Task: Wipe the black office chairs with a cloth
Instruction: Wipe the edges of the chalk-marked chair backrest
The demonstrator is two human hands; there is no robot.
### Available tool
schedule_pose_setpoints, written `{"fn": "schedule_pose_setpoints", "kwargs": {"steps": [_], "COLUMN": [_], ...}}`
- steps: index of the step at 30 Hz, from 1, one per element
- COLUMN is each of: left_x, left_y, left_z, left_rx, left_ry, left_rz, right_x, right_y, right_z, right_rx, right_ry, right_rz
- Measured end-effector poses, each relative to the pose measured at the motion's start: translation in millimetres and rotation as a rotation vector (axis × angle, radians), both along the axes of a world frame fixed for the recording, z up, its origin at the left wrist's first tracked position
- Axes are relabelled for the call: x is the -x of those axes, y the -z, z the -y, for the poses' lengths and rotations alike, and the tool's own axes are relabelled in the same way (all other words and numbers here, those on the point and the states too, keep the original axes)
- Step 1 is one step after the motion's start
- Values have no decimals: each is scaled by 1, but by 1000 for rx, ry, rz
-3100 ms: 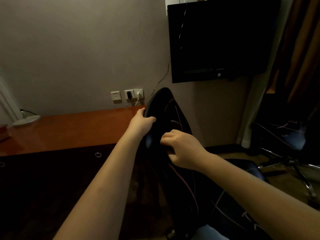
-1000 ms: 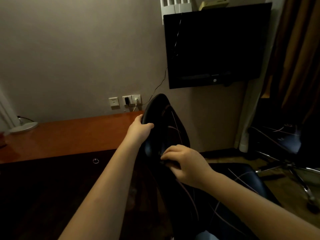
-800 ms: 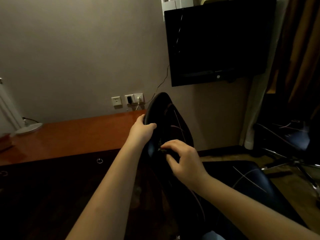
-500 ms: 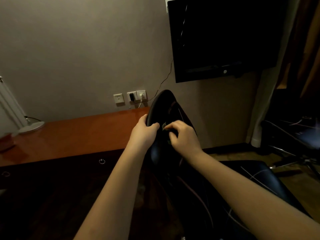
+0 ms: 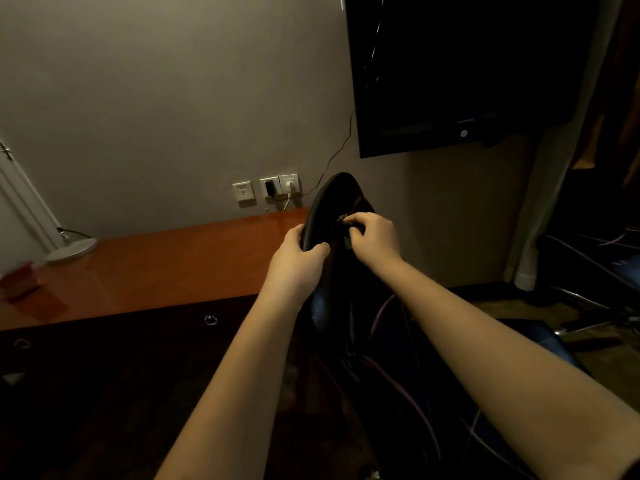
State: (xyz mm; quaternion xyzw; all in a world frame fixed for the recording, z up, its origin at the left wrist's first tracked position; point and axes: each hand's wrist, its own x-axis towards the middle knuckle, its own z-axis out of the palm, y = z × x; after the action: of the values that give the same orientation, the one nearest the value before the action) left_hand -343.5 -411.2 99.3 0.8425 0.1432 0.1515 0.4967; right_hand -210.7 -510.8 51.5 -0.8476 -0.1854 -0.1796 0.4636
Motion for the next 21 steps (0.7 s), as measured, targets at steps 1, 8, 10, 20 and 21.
{"fn": "schedule_pose_setpoints", "kwargs": {"steps": [1,8,10,20,21], "left_x": [1,2,3,3,2], "left_y": [0,-3,-4,-1,-1], "left_z": [1,0,-1,3,3], "left_rx": [-7,-11,-27,-111,-127], "left_ry": [-2,-13,-14,-33,-34], "left_rz": [5,-1,-14,2,-1], "right_x": [5,72,98,192,195], "right_y": [0,10,16,41,42], "right_z": [2,23,29,49,49], "right_rx": [-15,-149,-189,-222,-224], "right_ry": [-18,-207,-254,-347,-354], "right_rz": [-13,4,17,273,302]}}
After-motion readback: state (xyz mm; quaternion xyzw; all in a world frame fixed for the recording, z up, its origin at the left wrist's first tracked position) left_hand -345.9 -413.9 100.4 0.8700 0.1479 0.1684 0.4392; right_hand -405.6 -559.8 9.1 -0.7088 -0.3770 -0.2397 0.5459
